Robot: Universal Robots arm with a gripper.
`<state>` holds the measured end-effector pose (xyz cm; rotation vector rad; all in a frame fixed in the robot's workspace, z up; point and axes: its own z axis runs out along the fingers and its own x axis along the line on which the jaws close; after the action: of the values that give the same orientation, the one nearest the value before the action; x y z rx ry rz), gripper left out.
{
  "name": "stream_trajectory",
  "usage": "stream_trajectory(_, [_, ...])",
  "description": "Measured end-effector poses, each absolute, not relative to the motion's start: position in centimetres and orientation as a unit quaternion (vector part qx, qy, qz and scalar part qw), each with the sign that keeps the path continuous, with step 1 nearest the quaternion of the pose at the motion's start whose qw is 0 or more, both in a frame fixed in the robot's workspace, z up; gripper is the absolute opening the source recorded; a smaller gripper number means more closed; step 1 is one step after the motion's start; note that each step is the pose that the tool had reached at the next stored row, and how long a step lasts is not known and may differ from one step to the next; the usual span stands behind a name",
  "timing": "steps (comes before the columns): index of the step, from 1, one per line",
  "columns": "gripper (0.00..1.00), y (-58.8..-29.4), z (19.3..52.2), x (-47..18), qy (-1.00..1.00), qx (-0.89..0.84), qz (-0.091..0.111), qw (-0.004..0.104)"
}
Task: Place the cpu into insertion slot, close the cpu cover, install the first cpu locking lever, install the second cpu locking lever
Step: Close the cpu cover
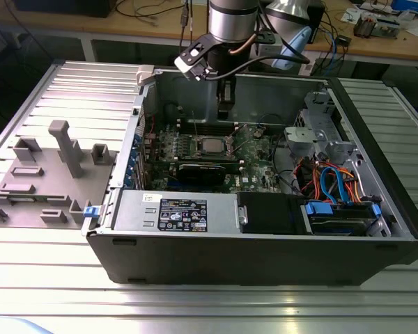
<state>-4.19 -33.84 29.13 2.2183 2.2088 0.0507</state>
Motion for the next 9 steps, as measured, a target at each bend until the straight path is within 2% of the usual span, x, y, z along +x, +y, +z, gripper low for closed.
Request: stream_trajectory(9, [0.11,-33.84,29.13,-3.79,0.705,0.709,0.016,0.005])
